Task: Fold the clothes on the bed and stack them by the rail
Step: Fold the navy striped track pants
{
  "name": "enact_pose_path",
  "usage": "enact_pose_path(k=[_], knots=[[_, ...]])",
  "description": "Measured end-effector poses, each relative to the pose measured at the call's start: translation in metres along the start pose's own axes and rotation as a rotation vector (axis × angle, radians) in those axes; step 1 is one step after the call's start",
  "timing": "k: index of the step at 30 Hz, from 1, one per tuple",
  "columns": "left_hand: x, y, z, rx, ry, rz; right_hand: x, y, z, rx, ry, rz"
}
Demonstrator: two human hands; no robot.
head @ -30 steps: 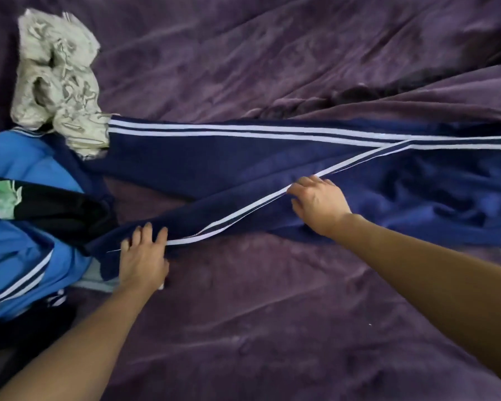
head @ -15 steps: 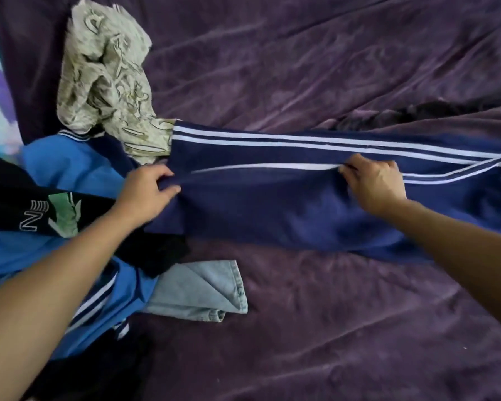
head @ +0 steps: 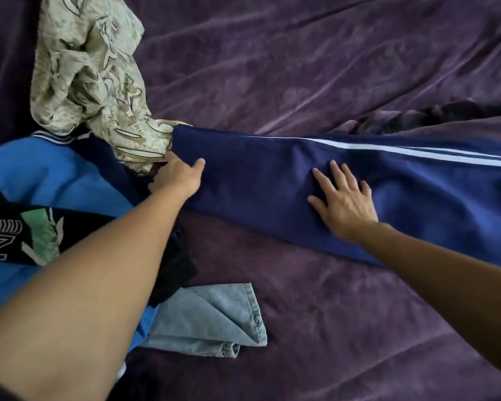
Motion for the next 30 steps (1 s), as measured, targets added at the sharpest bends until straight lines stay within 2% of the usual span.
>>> enact_pose_path(k=[3, 8, 11, 15, 18, 20, 25, 30], knots=[[-0.002, -0.004, -0.008, -0.18, 0.004, -0.032, 0.001, -0.024, 0.008, 0.061, -0.049, -0.02], [-0.003, 0.021, -0.029, -0.407, -0.174, 0.029, -0.012, -0.009, 0.013, 0.104, 0.024, -0.045], [-0.013, 0.059, -0.042, -0.499, -0.318, 0.055, -0.033, 0.013, -0.006, 0.022, 0.032, -0.035], [-0.069, 0.093, -0.092, -0.589, -0.593, -0.014, -0.085, 0.039, -0.044, -0.099, -0.158, 0.08], [-0.131, 0.078, -0.157, -0.524, -0.811, -0.065, -0.13, 0.058, -0.072, -0.168, -0.292, 0.218], [-0.17, 0.051, -0.202, -0.448, -0.877, -0.098, -0.162, 0.07, -0.091, -0.258, -0.354, 0.293], [-0.246, -0.047, -0.277, -0.211, -0.935, -0.093, -0.254, 0.09, -0.133, -0.356, -0.473, 0.355], [-0.294, -0.122, -0.318, -0.039, -0.88, -0.042, -0.329, 0.092, -0.165, -0.337, -0.481, 0.325]])
Point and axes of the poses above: each hand's wrist, its own z-axis towards the middle knuckle, its own y-axis out of the back of the hand, x = y × z, the point moved 1 cm from there along z, towards the middle knuckle, and after that the axes turned 11 degrees about z, right-handed, at the moved point
